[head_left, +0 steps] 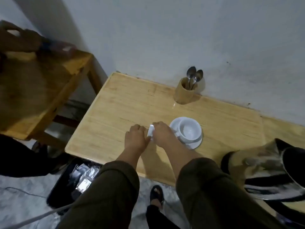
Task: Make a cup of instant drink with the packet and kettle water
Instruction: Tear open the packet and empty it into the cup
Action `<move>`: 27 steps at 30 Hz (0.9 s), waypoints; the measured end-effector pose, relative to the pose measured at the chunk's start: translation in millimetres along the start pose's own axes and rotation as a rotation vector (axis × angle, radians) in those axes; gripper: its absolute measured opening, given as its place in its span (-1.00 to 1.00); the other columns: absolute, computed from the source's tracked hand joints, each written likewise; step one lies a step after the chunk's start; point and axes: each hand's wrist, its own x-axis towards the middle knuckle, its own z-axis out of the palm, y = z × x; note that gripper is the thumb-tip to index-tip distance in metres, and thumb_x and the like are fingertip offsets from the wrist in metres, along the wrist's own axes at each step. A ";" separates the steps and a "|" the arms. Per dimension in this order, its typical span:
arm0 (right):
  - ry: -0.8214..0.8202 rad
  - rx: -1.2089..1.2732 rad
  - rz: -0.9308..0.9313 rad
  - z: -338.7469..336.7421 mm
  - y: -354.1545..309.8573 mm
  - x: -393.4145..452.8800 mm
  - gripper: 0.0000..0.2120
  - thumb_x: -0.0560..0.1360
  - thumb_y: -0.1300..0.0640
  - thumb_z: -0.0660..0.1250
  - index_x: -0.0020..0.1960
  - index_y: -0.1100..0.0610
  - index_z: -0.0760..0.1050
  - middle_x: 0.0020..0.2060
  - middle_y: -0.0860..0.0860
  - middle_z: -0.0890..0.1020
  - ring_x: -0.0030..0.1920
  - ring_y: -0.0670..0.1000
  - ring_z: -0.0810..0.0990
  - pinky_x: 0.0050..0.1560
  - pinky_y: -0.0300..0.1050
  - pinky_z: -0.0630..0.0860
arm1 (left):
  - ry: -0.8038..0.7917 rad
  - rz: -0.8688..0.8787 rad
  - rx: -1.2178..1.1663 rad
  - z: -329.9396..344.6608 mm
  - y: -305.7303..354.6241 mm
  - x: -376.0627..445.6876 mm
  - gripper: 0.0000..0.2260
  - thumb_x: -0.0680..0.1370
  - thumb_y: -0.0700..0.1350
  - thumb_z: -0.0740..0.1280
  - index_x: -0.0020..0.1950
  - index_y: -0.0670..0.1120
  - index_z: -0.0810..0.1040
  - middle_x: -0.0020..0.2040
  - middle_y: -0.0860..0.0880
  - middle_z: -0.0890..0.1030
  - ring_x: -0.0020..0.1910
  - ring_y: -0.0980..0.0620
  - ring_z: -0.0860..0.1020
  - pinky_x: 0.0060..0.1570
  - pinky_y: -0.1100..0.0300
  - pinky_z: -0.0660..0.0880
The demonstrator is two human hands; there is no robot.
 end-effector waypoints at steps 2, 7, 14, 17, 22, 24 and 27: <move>-0.009 -0.080 -0.002 0.2 3.2 12.4 -0.61 0.45 0.14 0.30 0.25 0.20 0.39 0.19 0.17 0.47 0.19 0.18 0.51 0.19 0.01 0.47 | 0.017 -0.070 -0.011 4.8 4.4 6.0 -0.60 0.51 0.08 0.30 0.29 -0.07 0.48 0.29 -0.06 0.48 0.31 -0.07 0.42 0.18 0.07 0.40; -0.087 -0.275 -0.004 3.1 14.1 33.1 -0.47 0.40 0.14 0.40 0.30 0.20 0.31 0.23 0.13 0.45 0.24 0.17 0.48 0.24 0.00 0.45 | 0.045 -0.118 -0.043 19.4 8.2 13.6 -0.63 0.49 0.07 0.32 0.23 -0.06 0.49 0.21 -0.07 0.52 0.24 -0.09 0.46 0.10 0.08 0.43; -0.039 -0.365 -0.045 5.9 22.2 48.4 -0.55 0.44 0.08 0.37 0.27 0.17 0.35 0.23 0.14 0.45 0.25 0.15 0.44 0.26 -0.01 0.42 | 0.039 -0.144 -0.121 16.3 10.7 20.0 -0.55 0.41 0.04 0.44 0.24 -0.07 0.48 0.19 -0.08 0.53 0.22 -0.10 0.46 0.11 0.06 0.45; 0.000 -0.245 -0.049 -0.5 17.8 49.7 -0.73 0.50 0.19 0.26 0.19 0.21 0.44 0.18 0.17 0.50 0.19 0.15 0.50 0.16 -0.05 0.47 | 0.007 -0.164 -0.166 11.5 13.9 23.7 -0.58 0.40 -0.03 0.45 0.22 -0.07 0.51 0.19 -0.09 0.53 0.22 -0.10 0.47 0.13 0.04 0.48; 0.068 0.005 -0.011 -25.1 15.2 41.6 -0.76 0.48 0.25 0.23 0.11 0.15 0.56 0.17 0.13 0.55 0.18 0.16 0.50 0.14 -0.01 0.48 | -0.010 -0.239 -0.397 -2.1 13.8 25.6 -0.79 0.47 -0.07 0.39 0.04 -0.15 0.56 0.04 -0.16 0.64 0.01 -0.10 0.57 -0.03 0.11 0.49; 0.172 0.100 0.004 -40.6 13.0 34.6 -0.77 0.47 0.26 0.24 0.05 0.10 0.60 0.16 0.12 0.49 0.19 0.17 0.45 0.15 0.02 0.45 | 0.003 -0.191 -0.458 -14.8 13.3 26.1 -0.85 0.49 -0.11 0.37 -0.01 -0.16 0.56 -0.02 -0.15 0.67 -0.07 -0.05 0.57 -0.10 0.18 0.45; 0.192 0.240 0.030 -65.3 6.8 27.6 -0.84 0.44 0.24 0.30 -0.06 0.08 0.62 0.03 0.11 0.58 0.03 0.15 0.56 -0.06 -0.11 0.47 | 0.061 -0.096 -0.531 -42.5 14.8 27.7 -0.96 0.48 -0.16 0.38 -0.13 -0.09 0.53 -0.09 -0.11 0.69 -0.10 -0.01 0.61 -0.09 0.24 0.45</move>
